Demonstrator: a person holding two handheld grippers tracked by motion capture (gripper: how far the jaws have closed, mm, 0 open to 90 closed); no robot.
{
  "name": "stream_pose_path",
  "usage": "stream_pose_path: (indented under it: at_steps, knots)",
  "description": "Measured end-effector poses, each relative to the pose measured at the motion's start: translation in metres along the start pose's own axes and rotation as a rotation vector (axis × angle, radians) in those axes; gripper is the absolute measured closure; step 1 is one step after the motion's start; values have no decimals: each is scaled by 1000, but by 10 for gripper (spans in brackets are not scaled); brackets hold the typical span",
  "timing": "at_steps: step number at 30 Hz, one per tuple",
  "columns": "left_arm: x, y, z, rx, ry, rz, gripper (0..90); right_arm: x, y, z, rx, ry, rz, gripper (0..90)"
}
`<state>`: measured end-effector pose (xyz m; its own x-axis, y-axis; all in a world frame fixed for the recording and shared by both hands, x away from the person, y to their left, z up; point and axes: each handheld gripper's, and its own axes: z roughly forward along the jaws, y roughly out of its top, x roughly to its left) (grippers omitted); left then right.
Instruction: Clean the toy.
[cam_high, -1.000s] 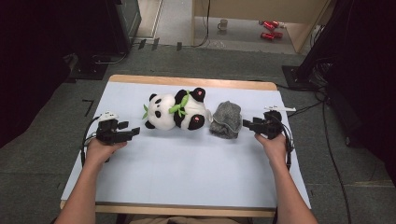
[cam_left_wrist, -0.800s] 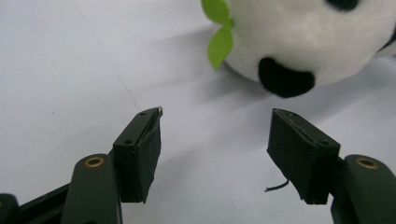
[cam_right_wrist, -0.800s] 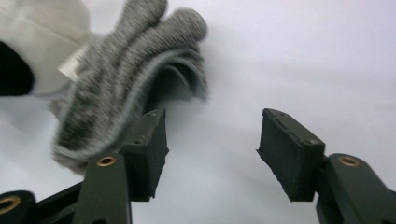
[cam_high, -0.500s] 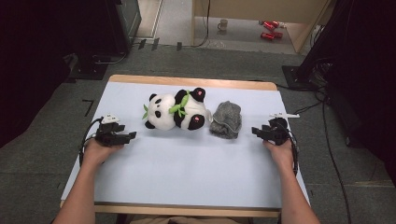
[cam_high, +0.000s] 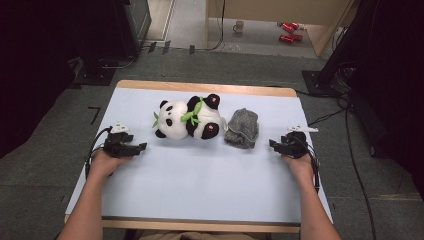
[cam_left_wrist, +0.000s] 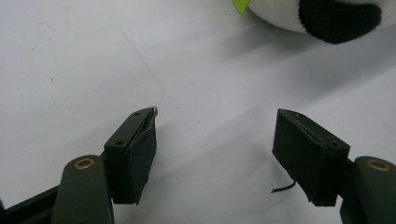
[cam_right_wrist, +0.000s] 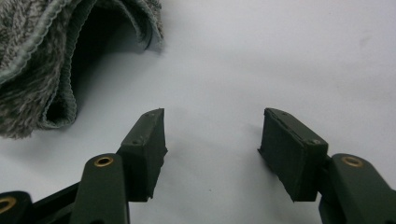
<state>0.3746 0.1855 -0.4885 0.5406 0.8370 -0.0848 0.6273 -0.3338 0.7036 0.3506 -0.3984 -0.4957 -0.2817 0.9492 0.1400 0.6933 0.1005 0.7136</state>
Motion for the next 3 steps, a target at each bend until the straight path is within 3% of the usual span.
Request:
stream_pose_path:
  at_steps: [3]
  knots:
    - [0,0,0,0,2,-1,301,2,0,1,4,-12,-16,386]
